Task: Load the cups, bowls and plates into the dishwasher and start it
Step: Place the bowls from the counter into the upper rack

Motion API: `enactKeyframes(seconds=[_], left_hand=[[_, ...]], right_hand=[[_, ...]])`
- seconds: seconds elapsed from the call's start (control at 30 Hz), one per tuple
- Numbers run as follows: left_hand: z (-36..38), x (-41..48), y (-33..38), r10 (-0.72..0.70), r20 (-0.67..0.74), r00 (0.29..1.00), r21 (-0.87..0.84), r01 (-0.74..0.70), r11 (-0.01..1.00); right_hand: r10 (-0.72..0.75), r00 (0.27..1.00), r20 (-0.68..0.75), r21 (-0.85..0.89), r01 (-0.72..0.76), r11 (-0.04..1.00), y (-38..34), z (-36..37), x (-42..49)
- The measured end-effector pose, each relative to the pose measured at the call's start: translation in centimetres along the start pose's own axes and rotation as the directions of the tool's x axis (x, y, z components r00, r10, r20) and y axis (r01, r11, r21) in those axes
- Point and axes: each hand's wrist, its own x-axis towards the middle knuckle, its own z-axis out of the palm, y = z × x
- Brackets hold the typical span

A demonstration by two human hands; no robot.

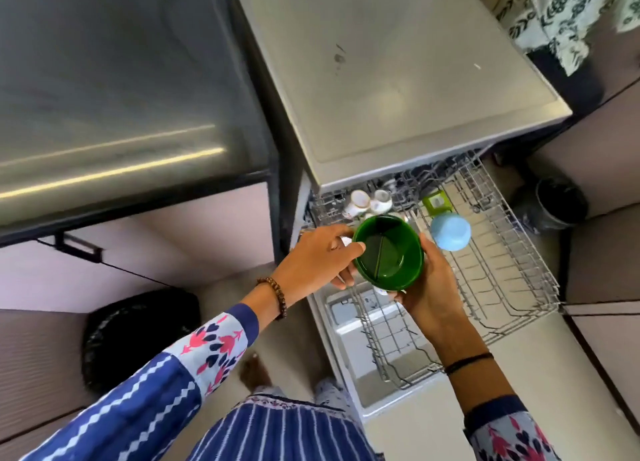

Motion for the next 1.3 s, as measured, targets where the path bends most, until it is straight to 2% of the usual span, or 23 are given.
enactKeyframes(seconds=[0.2,0.33,0.53,0.73,0.9,1.03,1.1,1.17,1.23,1.3], left_hand=[[8.2,5.2,-2.0,-0.052,0.001,0.999,0.03,0.051,0.998],[13.1,9.0,-3.6,-0.064,-0.016,0.998,0.051,0.064,0.997],[18.5,13.6,-5.2,-0.099,0.009,0.995,0.074,0.098,0.992],[21.7,17.4,-7.0,-0.113,0.06,0.992,0.159,0.103,0.982],[23.5,20.1,-7.6,-0.167,0.101,0.981,0.144,0.151,0.978],[24.5,22.2,-7.3,-0.151,0.15,0.977,0.158,0.127,0.979],[24.8,23.1,-7.3,-0.182,0.146,0.972,0.131,0.163,0.978],[25.0,23.9,-7.3,-0.218,0.114,0.969,0.114,0.205,0.972],[25.0,24.7,-7.3,-0.227,0.094,0.969,0.128,0.215,0.968],[24.9,25.2,-7.6,-0.227,0.086,0.97,0.143,0.213,0.967]], right_hand=[[0.055,0.996,-0.071,0.047,-0.051,0.998,0.1,-8.4,4.2],[0.108,0.992,-0.068,0.073,-0.103,0.992,0.1,-13.4,7.1],[0.238,0.967,0.093,0.193,-0.252,0.948,-0.2,-20.0,10.3],[0.253,0.938,0.235,0.307,-0.319,0.897,0.9,-24.3,13.0],[0.249,0.949,0.195,0.304,-0.3,0.904,0.8,-26.4,15.1],[0.182,0.97,0.16,0.308,-0.224,0.925,0.4,-27.9,16.4],[0.123,0.982,0.14,0.274,-0.158,0.949,0.1,-28.8,17.4],[0.07,0.995,0.071,0.169,-0.081,0.982,-0.1,-29.7,18.6],[-0.005,0.996,-0.088,-0.032,0.002,0.999,-0.3,-30.4,19.7],[-0.127,0.975,-0.184,-0.258,0.077,0.963,-0.4,-30.7,20.5]])
